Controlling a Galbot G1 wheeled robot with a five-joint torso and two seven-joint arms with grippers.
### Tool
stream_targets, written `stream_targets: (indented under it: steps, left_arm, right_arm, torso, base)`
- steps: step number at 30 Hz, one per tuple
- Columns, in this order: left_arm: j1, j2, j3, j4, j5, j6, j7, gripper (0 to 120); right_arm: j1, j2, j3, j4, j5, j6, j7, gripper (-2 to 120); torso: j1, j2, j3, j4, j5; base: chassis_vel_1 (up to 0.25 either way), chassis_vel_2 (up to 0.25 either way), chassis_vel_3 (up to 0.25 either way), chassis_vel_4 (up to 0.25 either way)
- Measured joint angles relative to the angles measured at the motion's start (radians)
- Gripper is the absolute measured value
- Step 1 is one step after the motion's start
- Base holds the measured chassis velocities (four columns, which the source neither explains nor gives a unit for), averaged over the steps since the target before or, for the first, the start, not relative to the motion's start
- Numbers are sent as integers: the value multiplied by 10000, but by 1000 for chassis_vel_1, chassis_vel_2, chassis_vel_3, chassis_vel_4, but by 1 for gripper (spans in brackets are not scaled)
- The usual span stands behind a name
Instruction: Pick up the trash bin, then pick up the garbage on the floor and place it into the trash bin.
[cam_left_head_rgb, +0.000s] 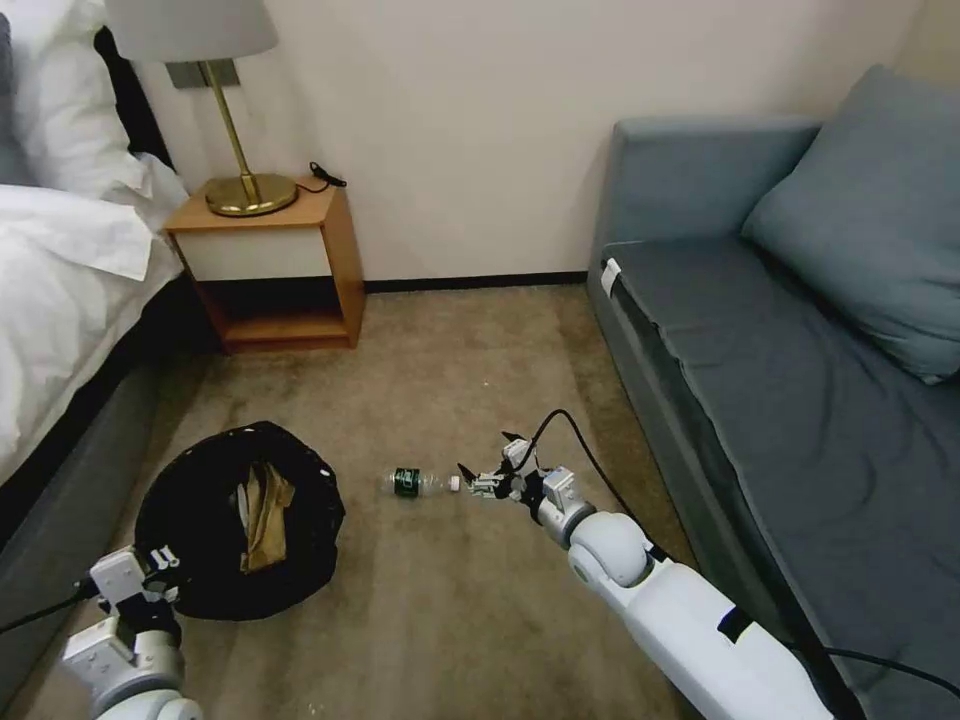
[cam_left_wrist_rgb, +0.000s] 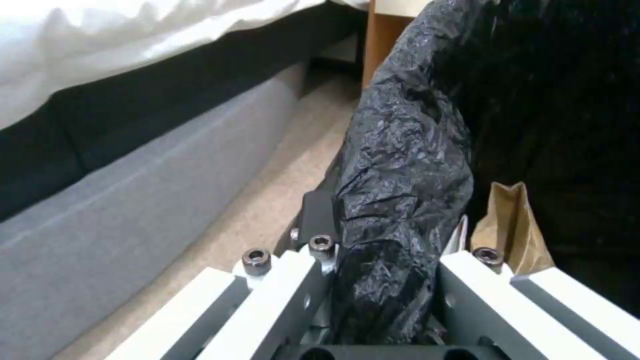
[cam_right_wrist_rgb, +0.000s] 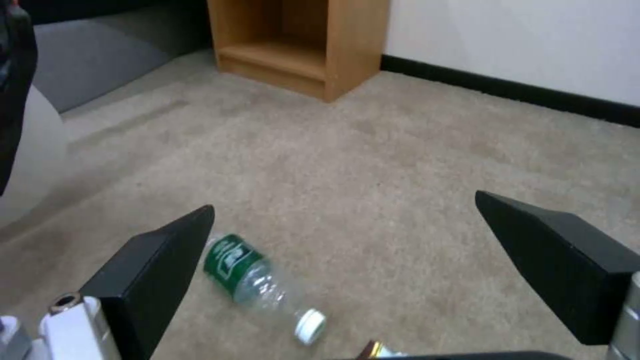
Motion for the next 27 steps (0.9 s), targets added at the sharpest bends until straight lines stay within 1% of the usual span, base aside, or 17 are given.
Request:
stream_targets:
  steps: [11,27]
  left_arm:
    - [-123,131,-10,18,-2,-87,-243,4]
    - [-133,178,-64,108,-59,-122,-236,3]
  right_arm:
    - [-137,77,104,-53,-87,88,-115,100]
    - [-12,203,-131,-283,-210,152,-169,100]
  torso:
    - [0,0,0,0,2]
    - [0,0,0,0,0]
  base:
    - [-103,104,100,-108]
    - [-111,101,103,-106]
